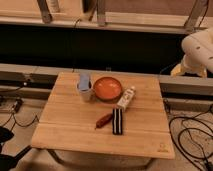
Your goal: Drag the ceramic bowl in a circle
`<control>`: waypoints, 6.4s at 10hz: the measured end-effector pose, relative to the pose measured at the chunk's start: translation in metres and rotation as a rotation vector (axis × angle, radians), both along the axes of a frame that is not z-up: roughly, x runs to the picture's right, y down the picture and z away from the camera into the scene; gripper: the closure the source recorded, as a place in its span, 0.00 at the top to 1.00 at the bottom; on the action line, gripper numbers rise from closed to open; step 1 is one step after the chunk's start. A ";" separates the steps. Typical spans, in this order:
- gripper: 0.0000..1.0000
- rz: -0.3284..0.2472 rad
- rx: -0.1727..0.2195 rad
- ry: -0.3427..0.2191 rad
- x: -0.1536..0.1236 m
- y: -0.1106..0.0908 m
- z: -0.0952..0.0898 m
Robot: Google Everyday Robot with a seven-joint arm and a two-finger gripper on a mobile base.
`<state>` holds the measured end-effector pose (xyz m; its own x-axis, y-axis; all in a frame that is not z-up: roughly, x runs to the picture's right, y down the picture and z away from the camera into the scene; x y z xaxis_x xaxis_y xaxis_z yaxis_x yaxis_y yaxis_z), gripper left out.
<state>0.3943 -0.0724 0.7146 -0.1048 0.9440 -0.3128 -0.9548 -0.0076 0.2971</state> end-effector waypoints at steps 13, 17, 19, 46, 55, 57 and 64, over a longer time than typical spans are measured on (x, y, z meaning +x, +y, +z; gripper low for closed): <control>0.80 -0.536 -0.259 -0.479 -0.261 0.056 0.043; 0.80 -0.530 -0.261 -0.474 -0.256 0.057 0.042; 0.80 -0.462 -0.254 -0.448 -0.238 0.061 0.034; 0.80 -0.476 -0.396 -0.629 -0.353 0.042 0.214; 0.80 -0.491 -0.308 -0.791 -0.360 0.029 0.253; 0.80 -0.481 -0.299 -0.757 -0.343 0.025 0.256; 0.80 -0.379 -0.360 -0.680 -0.284 0.056 0.268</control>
